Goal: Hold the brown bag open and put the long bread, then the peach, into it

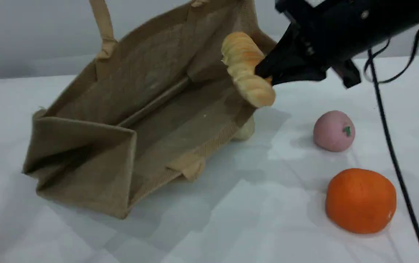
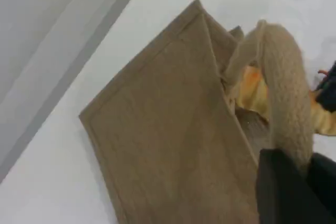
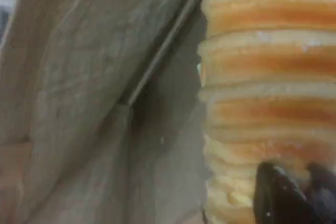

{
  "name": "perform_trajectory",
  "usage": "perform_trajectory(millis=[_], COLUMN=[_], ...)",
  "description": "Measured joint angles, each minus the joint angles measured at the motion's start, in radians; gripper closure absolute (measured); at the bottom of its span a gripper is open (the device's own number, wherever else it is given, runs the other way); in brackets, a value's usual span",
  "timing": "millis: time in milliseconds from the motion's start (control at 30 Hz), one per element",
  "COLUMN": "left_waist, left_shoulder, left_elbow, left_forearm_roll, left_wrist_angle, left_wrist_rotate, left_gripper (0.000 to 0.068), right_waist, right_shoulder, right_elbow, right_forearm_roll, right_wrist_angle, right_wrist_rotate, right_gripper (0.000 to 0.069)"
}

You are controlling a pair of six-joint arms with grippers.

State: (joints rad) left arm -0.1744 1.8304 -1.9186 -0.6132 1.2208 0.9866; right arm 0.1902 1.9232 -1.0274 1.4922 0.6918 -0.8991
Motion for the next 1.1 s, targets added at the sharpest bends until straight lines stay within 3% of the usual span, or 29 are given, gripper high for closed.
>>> perform_trajectory(millis=[267, 500, 700, 800, 1000, 1100], left_waist=[0.0, 0.0, 0.0, 0.0, 0.0, 0.0], left_shoulder=[0.0, 0.0, 0.0, 0.0, 0.0, 0.0], left_elbow=[0.0, 0.0, 0.0, 0.0, 0.0, 0.0], left_forearm_roll=[0.0, -0.014, -0.019, -0.018, -0.016, -0.016], left_wrist_angle=[0.0, 0.001, 0.001, 0.001, 0.001, 0.001], left_wrist_rotate=[-0.001, -0.007, -0.008, -0.008, -0.008, -0.008], left_gripper=[0.0596, 0.0596, 0.0596, 0.0596, 0.0596, 0.0596], right_waist=[0.088, 0.109, 0.109, 0.109, 0.107, 0.087], right_shoulder=[0.128, 0.232, 0.255, 0.255, 0.252, 0.251], right_elbow=[-0.066, -0.163, -0.179, -0.179, -0.187, -0.187], right_forearm_roll=[0.252, 0.253, 0.254, 0.253, 0.252, 0.251], right_wrist_angle=[0.004, -0.003, 0.028, 0.066, 0.138, 0.178], right_wrist_rotate=[-0.252, -0.262, -0.276, -0.305, -0.307, -0.307], right_gripper=[0.0645, 0.0645, 0.0617, 0.0517, 0.0175, 0.0104])
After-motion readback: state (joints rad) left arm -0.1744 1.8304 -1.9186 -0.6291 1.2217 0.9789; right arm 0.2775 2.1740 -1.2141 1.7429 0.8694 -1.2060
